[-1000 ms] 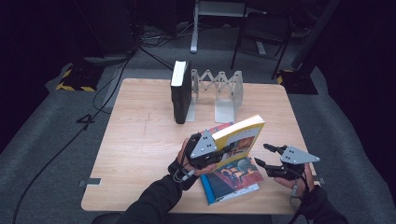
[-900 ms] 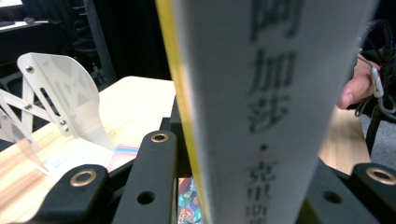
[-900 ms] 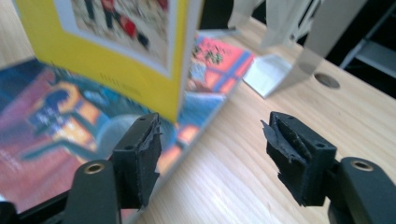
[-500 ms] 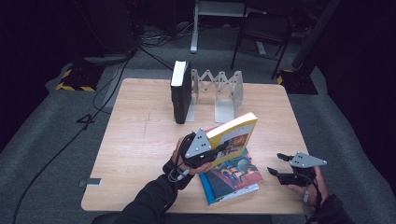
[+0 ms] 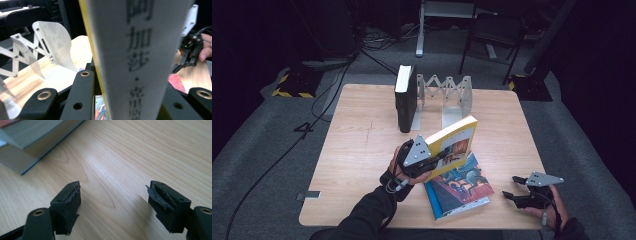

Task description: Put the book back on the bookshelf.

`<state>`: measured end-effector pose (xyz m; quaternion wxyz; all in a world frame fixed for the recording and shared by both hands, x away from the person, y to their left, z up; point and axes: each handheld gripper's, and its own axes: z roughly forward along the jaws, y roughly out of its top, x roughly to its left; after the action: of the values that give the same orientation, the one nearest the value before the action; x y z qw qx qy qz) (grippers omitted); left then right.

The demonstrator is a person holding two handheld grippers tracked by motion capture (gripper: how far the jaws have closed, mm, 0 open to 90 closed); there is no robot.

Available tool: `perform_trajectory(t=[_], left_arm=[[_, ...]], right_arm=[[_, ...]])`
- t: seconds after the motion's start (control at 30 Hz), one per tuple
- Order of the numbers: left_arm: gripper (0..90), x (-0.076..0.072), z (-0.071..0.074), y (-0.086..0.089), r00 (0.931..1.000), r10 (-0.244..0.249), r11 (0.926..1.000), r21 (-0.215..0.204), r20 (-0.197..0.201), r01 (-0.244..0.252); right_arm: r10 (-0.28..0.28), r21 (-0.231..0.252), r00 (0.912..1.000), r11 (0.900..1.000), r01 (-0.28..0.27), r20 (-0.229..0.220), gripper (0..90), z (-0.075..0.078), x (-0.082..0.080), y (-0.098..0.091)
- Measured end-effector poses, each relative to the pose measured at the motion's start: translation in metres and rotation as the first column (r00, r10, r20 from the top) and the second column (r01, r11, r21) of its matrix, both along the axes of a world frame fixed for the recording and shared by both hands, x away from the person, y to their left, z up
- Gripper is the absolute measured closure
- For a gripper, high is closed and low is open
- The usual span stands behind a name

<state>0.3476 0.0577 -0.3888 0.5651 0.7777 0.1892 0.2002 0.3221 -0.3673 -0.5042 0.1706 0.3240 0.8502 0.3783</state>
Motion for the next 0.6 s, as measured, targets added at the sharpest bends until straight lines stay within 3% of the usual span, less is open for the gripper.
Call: perform_trajectory(t=[0.13, 0.3, 0.37, 0.53, 0.6], left_arm=[[74.3, 0.006, 0.0, 0.007, 0.9991, 0.043, 0.999, -0.004, 0.0, -0.043], [74.6, 0.02, 0.002, 0.016, 0.9934, 0.114, 0.9935, -0.007, 0.012, -0.114], [75.0, 0.026, 0.004, 0.019, 0.9874, 0.157, 0.9875, -0.009, 0.017, -0.157], [75.1, 0.041, 0.008, 0.031, 0.964, 0.265, 0.9643, -0.022, 0.027, -0.264], [75.1, 0.043, 0.008, 0.034, 0.9605, 0.277, 0.9607, -0.029, 0.03, -0.276]], right_arm=[[-0.001, 0.018, 0.9995, 0.9998, 0.001, -0.033, 26.0, 0.0, -0.003, -0.005], [-0.003, 0.019, 0.9995, 0.9998, 0.004, -0.033, 25.9, -0.001, -0.003, -0.005], [-0.003, 0.019, 0.9995, 0.9998, 0.004, -0.033, 25.9, -0.001, -0.003, -0.005], [0.002, 0.019, 0.9995, 0.9998, -0.001, -0.033, 25.9, 0.0, -0.003, -0.006], [0.002, 0.02, 0.9995, 0.9998, -0.001, -0.033, 26.0, 0.0, -0.003, -0.006]])
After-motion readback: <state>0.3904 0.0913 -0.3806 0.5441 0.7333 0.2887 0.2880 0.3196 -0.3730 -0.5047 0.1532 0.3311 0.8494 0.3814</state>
